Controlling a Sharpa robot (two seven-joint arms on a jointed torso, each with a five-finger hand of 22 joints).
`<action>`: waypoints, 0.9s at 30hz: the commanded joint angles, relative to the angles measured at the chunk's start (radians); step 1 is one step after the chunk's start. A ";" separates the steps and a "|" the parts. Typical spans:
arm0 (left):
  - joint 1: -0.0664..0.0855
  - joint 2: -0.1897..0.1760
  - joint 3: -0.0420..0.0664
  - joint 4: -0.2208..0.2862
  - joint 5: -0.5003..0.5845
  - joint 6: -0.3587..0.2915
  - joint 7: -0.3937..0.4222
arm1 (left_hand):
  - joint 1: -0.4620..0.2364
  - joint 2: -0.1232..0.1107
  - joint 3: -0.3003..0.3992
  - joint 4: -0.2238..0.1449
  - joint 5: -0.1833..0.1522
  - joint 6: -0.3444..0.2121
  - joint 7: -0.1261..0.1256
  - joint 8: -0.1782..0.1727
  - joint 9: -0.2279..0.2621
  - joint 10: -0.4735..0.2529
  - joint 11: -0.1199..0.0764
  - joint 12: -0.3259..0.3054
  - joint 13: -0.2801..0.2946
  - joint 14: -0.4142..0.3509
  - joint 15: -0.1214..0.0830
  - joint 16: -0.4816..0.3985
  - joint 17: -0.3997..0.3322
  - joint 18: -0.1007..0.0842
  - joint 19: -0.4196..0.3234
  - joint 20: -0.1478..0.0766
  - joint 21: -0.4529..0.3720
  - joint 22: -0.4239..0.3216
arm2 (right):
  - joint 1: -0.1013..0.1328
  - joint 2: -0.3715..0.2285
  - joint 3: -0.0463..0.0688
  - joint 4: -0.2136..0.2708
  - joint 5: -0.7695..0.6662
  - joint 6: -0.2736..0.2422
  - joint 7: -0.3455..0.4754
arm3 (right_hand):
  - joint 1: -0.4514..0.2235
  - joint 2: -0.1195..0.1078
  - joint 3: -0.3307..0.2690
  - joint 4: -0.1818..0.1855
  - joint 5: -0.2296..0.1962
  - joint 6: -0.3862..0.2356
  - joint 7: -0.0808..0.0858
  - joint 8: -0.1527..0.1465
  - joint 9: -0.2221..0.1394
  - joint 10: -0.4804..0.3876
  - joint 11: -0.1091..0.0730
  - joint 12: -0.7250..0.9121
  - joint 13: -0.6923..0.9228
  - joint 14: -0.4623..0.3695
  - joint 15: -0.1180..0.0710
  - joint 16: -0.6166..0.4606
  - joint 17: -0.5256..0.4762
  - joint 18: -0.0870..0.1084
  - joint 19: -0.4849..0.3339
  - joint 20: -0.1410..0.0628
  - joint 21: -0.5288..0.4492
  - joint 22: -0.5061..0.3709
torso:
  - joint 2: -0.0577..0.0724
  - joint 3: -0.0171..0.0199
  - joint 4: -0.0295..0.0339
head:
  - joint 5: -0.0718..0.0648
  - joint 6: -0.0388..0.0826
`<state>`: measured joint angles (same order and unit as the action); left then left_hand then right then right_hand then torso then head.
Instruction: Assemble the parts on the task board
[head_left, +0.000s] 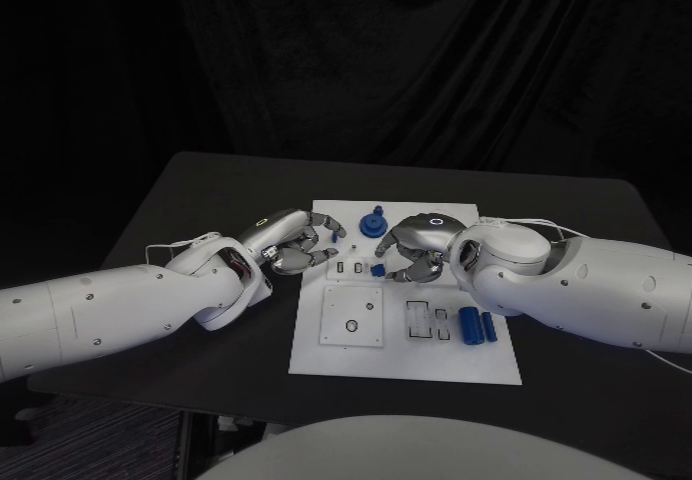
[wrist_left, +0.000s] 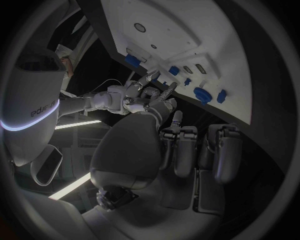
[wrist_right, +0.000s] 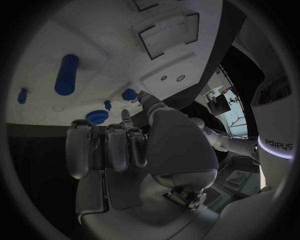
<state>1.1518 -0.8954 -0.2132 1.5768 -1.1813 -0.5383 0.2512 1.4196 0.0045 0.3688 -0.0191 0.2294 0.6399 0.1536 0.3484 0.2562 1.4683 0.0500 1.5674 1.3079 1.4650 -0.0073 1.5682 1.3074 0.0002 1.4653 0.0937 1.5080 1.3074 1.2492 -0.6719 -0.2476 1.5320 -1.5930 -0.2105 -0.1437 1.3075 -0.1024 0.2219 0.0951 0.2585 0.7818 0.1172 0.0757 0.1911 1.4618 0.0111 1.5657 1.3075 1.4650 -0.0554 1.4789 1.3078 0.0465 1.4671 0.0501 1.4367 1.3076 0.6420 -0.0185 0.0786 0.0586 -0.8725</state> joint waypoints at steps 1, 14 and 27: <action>-0.001 0.003 0.001 0.001 -0.001 0.012 0.015 | 0.007 0.000 -0.002 0.006 0.005 0.007 0.001 -0.004 -0.002 0.103 0.006 0.003 0.263 0.106 0.004 0.003 0.263 0.017 0.071 0.009 -0.005 0.240 | -0.004 0.006 0.001 -0.004 -0.013 0.000 -0.018 | -0.008 -0.001 -0.003 0.004 0.008 -0.008 0.000 -0.002 0.001 0.109 0.003 0.005 0.263 0.081 0.000 0.004 0.141 -0.018 0.061 0.001 0.007 0.226 | -0.001 -0.0002 0.0015 | 0.000 0.000; -0.002 0.011 0.001 -0.001 -0.001 0.021 0.015 | 0.009 0.000 -0.001 0.007 0.008 0.008 0.002 -0.005 -0.004 0.103 0.007 0.003 0.263 0.106 0.004 0.003 0.263 0.017 0.070 0.010 -0.005 0.240 | -0.013 0.033 0.001 -0.031 -0.014 0.006 -0.023 | 0.006 0.010 0.002 -0.009 0.097 0.005 0.004 0.005 0.014 0.109 0.007 0.005 0.263 0.080 0.004 0.004 0.138 -0.017 0.059 0.006 0.009 0.225 | 0.001 -0.0024 0.0022 | 0.004 0.000; -0.004 0.016 0.001 -0.005 -0.001 0.030 0.014 | 0.009 0.001 0.000 0.008 0.009 0.009 0.002 -0.006 -0.005 0.103 0.007 0.003 0.263 0.106 0.004 0.003 0.263 0.017 0.070 0.010 -0.005 0.240 | -0.024 0.050 0.001 -0.047 -0.030 0.010 -0.035 | 0.007 0.011 0.004 -0.020 0.081 0.052 0.005 0.035 0.043 0.109 0.010 0.005 0.263 0.080 0.007 0.004 0.135 -0.016 0.057 0.008 0.009 0.224 | 0.000 -0.0035 0.0012 | 0.009 0.000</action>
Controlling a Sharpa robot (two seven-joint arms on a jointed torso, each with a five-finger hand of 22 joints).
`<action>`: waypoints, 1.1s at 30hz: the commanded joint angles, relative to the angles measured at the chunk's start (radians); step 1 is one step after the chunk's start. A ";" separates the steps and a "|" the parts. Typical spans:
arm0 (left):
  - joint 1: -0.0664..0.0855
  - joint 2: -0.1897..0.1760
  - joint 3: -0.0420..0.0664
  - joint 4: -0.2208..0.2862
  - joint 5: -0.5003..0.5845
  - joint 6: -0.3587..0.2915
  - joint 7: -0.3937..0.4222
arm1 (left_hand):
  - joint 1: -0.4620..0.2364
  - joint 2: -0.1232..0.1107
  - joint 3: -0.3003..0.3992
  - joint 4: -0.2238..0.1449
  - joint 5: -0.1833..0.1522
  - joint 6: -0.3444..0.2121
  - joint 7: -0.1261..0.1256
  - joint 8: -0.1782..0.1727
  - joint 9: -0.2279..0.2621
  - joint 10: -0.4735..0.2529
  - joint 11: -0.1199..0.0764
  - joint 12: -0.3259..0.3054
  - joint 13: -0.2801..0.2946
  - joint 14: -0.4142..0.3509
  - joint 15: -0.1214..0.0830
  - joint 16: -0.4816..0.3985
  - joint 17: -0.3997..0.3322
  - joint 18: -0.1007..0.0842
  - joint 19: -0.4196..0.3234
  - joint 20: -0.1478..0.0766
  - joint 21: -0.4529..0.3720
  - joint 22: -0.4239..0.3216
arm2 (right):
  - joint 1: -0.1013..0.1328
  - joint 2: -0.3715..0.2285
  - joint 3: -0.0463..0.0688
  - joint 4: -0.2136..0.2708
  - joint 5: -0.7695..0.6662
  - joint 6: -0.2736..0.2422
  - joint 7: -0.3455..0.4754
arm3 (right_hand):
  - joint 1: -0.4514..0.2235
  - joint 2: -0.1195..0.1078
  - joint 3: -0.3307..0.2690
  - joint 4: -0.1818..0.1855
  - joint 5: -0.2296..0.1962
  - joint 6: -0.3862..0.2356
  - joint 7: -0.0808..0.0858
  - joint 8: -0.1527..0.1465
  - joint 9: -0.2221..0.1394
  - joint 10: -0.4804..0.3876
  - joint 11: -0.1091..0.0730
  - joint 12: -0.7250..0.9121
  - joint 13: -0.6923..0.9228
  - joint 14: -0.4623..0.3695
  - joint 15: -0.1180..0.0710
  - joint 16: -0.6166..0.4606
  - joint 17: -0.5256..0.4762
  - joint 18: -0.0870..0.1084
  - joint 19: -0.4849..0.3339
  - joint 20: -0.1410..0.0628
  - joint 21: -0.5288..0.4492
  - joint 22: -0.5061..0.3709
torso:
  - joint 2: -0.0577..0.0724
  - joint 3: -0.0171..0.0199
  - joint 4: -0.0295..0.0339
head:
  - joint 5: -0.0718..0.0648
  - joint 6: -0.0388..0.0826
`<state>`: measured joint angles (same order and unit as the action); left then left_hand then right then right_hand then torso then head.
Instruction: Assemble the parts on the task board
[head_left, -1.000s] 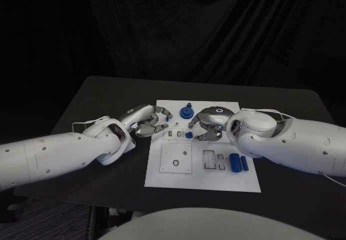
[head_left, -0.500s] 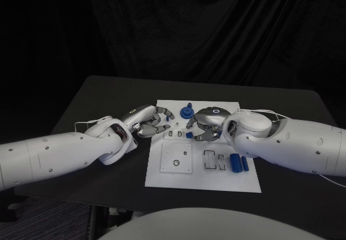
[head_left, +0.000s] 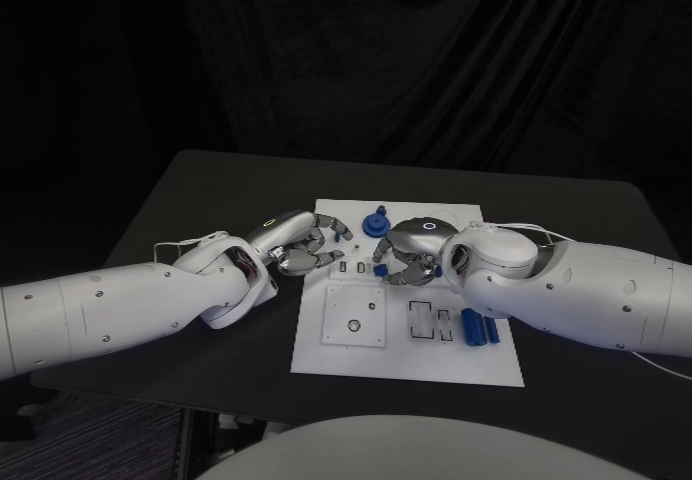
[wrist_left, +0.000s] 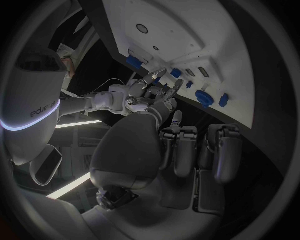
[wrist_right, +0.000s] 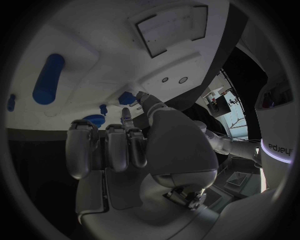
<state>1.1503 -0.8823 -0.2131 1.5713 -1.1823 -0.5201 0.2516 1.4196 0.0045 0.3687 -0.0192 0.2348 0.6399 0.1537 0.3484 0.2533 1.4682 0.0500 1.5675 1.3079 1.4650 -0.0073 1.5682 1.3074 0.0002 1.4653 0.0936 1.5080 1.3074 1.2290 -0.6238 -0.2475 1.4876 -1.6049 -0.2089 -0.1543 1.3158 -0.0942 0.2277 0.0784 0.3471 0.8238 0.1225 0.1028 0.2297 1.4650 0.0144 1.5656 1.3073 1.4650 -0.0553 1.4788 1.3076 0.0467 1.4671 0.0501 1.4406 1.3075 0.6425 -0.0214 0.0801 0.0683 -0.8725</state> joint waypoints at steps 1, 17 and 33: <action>-0.002 0.003 0.001 0.000 0.000 0.013 0.014 | 0.010 0.001 0.000 0.008 0.004 0.009 0.002 -0.006 -0.002 0.103 0.007 0.003 0.263 0.106 0.004 0.003 0.263 0.017 0.070 0.010 -0.005 0.240 | -0.005 0.002 0.001 -0.004 -0.020 0.009 -0.025 | -0.002 0.003 -0.001 -0.004 -0.009 0.012 -0.001 0.009 0.006 0.106 0.007 0.005 0.263 0.079 0.007 0.004 0.135 -0.017 0.057 0.008 0.005 0.224 | -0.001 -0.0008 0.0001 | -0.001 0.000; -0.009 0.008 0.001 -0.005 0.000 0.021 0.015 | 0.010 0.001 0.001 0.010 0.004 0.010 0.002 -0.007 -0.003 0.103 0.007 0.003 0.263 0.106 0.004 0.003 0.263 0.018 0.069 0.010 -0.007 0.240 | -0.015 0.008 0.001 -0.015 -0.069 0.000 -0.033 | 0.001 0.006 -0.007 -0.012 -0.048 -0.003 -0.011 0.018 0.050 0.106 -0.003 0.005 0.263 0.078 0.000 0.001 0.129 -0.014 0.051 0.004 -0.004 0.221 | -0.001 -0.0017 -0.0006 | 0.007 0.000; -0.015 0.018 0.001 -0.012 0.000 0.039 0.015 | 0.009 0.002 0.002 0.014 0.006 0.017 0.003 -0.007 -0.006 0.103 0.008 0.003 0.263 0.106 0.005 0.003 0.263 0.018 0.068 0.011 -0.009 0.239 | -0.020 0.011 0.001 -0.023 -0.094 0.005 -0.038 | 0.014 0.012 -0.012 -0.024 -0.079 -0.002 -0.019 0.043 0.105 0.106 -0.010 0.005 0.263 0.075 -0.007 -0.007 0.117 -0.010 0.043 -0.003 -0.018 0.216 | 0.000 -0.0021 -0.0004 | 0.006 0.000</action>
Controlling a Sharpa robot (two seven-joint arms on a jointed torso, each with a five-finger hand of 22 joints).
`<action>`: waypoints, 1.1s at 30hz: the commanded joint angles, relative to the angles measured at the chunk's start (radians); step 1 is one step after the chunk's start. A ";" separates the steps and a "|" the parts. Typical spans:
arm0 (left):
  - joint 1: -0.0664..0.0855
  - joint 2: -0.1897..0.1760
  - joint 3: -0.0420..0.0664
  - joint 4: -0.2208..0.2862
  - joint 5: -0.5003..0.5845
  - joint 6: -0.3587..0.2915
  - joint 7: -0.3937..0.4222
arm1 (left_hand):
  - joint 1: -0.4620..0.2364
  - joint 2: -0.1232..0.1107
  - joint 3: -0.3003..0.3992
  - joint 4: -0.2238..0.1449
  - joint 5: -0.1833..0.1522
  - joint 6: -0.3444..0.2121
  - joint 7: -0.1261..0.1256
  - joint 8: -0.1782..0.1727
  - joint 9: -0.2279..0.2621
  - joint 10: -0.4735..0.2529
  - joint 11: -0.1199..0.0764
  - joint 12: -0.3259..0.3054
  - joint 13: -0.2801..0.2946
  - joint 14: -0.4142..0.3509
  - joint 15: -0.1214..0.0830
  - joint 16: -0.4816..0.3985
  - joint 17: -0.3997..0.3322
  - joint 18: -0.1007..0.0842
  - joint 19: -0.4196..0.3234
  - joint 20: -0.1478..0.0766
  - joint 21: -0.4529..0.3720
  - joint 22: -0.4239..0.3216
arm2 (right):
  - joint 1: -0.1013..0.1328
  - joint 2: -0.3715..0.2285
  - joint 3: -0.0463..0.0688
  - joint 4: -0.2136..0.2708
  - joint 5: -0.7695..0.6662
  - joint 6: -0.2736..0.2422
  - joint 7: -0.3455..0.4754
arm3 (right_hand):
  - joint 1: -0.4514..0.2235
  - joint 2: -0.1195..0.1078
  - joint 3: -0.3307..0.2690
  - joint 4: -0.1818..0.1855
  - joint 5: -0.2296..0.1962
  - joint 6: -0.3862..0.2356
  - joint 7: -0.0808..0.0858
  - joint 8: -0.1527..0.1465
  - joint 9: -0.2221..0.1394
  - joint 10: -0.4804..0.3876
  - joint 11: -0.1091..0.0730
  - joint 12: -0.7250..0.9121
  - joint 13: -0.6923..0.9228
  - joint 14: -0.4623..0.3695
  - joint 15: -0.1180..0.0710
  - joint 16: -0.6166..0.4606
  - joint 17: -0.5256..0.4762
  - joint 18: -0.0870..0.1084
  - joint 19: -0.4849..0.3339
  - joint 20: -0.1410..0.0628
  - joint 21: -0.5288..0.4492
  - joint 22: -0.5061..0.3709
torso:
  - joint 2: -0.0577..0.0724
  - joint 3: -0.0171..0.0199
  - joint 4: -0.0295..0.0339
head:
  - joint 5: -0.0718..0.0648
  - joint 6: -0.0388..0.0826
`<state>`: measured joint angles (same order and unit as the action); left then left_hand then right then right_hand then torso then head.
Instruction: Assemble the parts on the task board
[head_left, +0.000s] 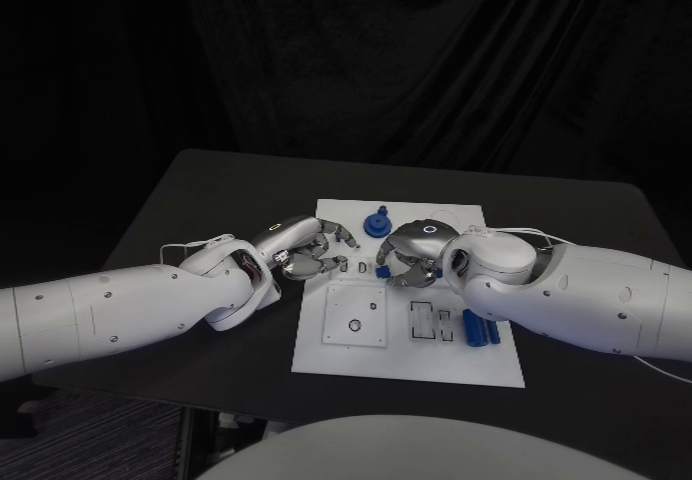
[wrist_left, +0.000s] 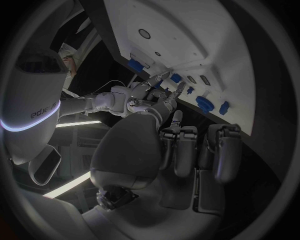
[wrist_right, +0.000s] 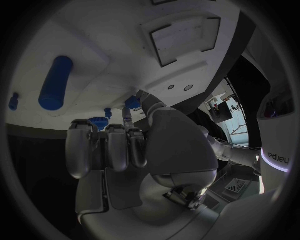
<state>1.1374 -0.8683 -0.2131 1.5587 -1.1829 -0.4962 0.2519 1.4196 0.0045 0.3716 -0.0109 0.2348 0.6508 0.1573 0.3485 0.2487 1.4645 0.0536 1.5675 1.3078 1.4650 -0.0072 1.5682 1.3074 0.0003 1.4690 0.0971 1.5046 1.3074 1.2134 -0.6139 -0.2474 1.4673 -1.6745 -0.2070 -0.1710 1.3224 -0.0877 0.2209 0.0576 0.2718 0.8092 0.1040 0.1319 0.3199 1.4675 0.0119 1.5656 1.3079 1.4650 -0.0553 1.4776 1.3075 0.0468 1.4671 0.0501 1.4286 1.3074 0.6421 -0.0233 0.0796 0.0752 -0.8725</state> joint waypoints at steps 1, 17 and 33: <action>-0.003 0.004 0.001 0.000 0.000 0.016 0.015 | 0.009 0.002 0.000 0.006 0.006 0.006 -0.001 -0.007 -0.002 0.106 0.005 0.003 0.263 0.106 0.005 0.003 0.263 0.018 0.065 0.007 -0.005 0.239 | -0.006 0.002 0.001 -0.004 -0.025 0.002 -0.021 | 0.007 0.007 -0.009 -0.004 -0.002 0.019 -0.001 0.029 0.032 0.103 -0.009 0.005 0.263 0.075 -0.009 -0.007 0.116 -0.010 0.043 -0.003 -0.008 0.215 | 0.000 -0.0002 0.0001 | -0.001 0.000; -0.015 0.017 0.001 -0.009 0.000 0.044 0.026 | 0.010 0.003 0.001 0.009 0.006 0.011 0.000 -0.006 -0.004 0.106 0.006 0.003 0.263 0.106 0.006 0.003 0.263 0.018 0.064 0.008 -0.006 0.239 | -0.015 0.001 0.001 -0.012 -0.028 -0.103 0.001 | 0.015 0.043 -0.002 -0.026 0.155 0.035 -0.023 0.258 0.262 0.097 -0.017 0.000 0.255 0.073 -0.015 -0.015 0.103 -0.008 0.038 -0.010 -0.019 0.212 | 0.000 -0.0012 0.0002 | 0.006 0.000; -0.036 0.031 0.001 -0.024 0.001 0.112 0.048 | 0.021 -0.011 0.029 0.010 0.016 0.001 -0.022 -0.043 -0.038 0.106 -0.013 0.003 0.263 0.106 -0.007 0.003 0.263 0.019 0.062 0.000 -0.009 0.238 | -0.015 -0.012 0.001 0.007 -0.028 -0.160 -0.005 | 0.006 0.036 0.021 -0.027 0.228 0.029 -0.023 0.275 0.284 0.096 -0.013 0.000 0.255 0.073 -0.013 -0.014 0.104 -0.009 0.039 -0.009 -0.016 0.213 | 0.000 -0.0012 0.0002 | 0.009 0.000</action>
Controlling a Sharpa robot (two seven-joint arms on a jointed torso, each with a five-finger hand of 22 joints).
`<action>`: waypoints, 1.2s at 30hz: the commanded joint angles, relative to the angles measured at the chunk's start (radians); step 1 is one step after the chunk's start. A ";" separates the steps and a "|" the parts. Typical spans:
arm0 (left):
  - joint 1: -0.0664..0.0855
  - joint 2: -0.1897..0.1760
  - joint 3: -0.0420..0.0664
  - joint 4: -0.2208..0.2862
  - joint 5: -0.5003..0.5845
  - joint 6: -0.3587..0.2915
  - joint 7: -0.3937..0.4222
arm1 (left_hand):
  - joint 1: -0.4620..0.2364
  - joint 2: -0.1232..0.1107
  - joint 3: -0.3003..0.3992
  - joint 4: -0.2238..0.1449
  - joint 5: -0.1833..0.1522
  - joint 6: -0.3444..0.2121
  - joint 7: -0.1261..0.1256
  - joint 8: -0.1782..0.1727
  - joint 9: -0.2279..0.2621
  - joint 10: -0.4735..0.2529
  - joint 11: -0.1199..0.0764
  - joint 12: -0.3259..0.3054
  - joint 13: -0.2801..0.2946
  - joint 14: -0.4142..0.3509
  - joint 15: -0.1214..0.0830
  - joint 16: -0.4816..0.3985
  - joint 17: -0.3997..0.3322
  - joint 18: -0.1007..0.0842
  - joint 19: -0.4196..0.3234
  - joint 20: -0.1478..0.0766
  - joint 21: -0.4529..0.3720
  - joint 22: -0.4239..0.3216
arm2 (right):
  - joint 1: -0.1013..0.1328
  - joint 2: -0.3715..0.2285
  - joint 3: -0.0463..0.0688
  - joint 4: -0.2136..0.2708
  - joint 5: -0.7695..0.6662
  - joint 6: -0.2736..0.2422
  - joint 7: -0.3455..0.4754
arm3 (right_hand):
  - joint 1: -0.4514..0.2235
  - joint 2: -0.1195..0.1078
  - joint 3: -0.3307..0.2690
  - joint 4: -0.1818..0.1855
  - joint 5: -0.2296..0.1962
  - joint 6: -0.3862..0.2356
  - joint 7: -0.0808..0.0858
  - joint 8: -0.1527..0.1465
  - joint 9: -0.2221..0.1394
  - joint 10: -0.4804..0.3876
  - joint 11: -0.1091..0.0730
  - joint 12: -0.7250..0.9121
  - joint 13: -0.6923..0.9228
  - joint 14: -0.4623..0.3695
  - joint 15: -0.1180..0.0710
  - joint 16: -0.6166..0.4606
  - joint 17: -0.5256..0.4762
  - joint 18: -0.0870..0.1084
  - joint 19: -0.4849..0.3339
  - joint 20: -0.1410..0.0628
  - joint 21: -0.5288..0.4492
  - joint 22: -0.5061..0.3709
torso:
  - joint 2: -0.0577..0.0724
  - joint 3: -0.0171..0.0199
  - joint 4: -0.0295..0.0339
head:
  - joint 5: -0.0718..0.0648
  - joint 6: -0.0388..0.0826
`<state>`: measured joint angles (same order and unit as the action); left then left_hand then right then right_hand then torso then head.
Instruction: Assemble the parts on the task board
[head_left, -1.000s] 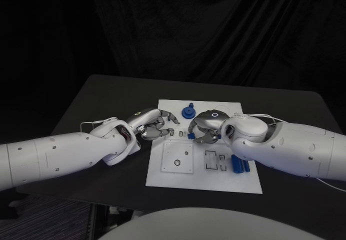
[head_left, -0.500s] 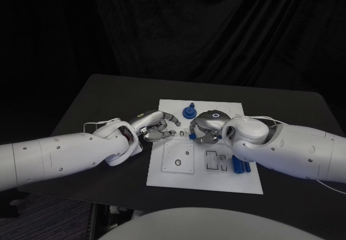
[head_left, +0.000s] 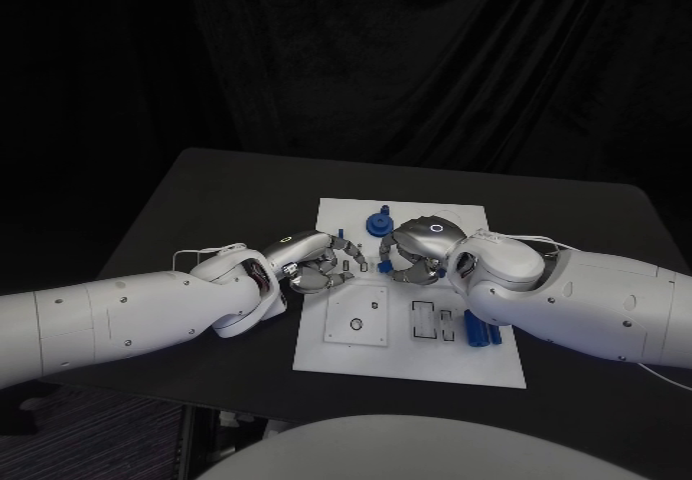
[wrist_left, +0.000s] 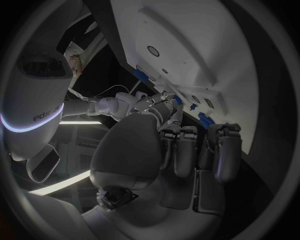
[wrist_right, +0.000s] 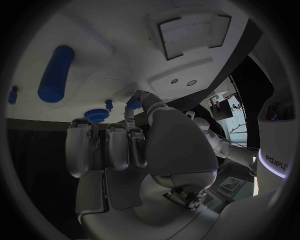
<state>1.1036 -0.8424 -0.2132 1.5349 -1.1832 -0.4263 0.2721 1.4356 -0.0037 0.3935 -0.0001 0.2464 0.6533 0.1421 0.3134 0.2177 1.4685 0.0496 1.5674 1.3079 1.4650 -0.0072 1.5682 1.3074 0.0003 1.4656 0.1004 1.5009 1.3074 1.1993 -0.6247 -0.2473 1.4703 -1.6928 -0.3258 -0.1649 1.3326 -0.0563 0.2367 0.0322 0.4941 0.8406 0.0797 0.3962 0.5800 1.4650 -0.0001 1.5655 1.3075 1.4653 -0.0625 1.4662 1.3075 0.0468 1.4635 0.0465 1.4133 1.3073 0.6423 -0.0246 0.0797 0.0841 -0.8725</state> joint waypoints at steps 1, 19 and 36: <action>-0.003 0.007 0.001 -0.002 0.001 0.048 0.028 | 0.005 -0.004 0.011 0.000 0.005 -0.001 -0.011 -0.013 -0.011 0.102 -0.012 0.003 0.263 0.106 -0.009 0.003 0.263 0.019 0.066 -0.005 -0.004 0.238 | -0.001 -0.002 0.001 0.005 -0.009 -0.041 -0.012 | -0.004 0.004 0.006 -0.002 0.006 -0.002 0.002 0.010 0.024 0.099 -0.001 0.000 0.255 0.073 -0.006 -0.002 0.104 -0.009 0.043 -0.005 0.000 0.213 | 0.000 0.0000 -0.0001 | 0.001 0.000; -0.007 0.049 0.001 -0.037 -0.034 0.039 0.030 | -0.005 -0.021 0.063 0.008 0.029 -0.012 -0.058 -0.110 -0.067 0.102 -0.051 0.003 0.263 0.106 -0.042 0.003 0.263 0.020 0.063 -0.036 -0.008 0.237 | -0.001 0.005 0.001 0.009 0.020 -0.012 -0.017 | -0.011 0.004 0.008 0.002 0.007 -0.002 0.003 0.011 0.026 0.100 0.002 0.001 0.257 0.074 -0.004 0.000 0.107 -0.009 0.044 -0.004 0.001 0.214 | 0.000 -0.0002 -0.0007 | 0.002 0.000; -0.018 0.069 0.001 -0.057 -0.040 0.060 0.002 | -0.010 -0.023 0.067 0.012 0.034 0.005 -0.058 -0.115 -0.069 0.102 -0.053 0.003 0.263 0.106 -0.046 0.003 0.263 0.020 0.063 -0.041 -0.009 0.236 | -0.001 0.003 0.001 0.018 0.023 -0.017 -0.009 | -0.012 0.002 0.009 0.002 0.004 -0.004 0.004 0.009 0.025 0.099 0.003 0.000 0.256 0.074 -0.003 -0.001 0.106 -0.009 0.043 -0.004 0.001 0.213 | 0.000 -0.0006 0.0004 | 0.003 0.000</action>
<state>1.0888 -0.7765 -0.2129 1.4775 -1.2192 -0.3821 0.2788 1.4286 -0.0179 0.4544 0.0112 0.2746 0.6542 0.0857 0.1990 0.1477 1.4669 0.0019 1.5674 1.3078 1.4689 -0.0466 1.5682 1.3074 0.0003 1.4655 0.0643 1.4968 1.3074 1.1993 -0.6205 -0.2472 1.4841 -1.6708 -0.3341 -0.1672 1.3257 -0.0555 0.2402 0.0359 0.4980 0.8313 0.0842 0.4028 0.5800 1.4649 0.0000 1.5655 1.3073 1.4653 -0.0624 1.4663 1.3075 0.0469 1.4635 0.0465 1.4134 1.3073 0.6423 -0.0252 0.0800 0.0871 -0.8725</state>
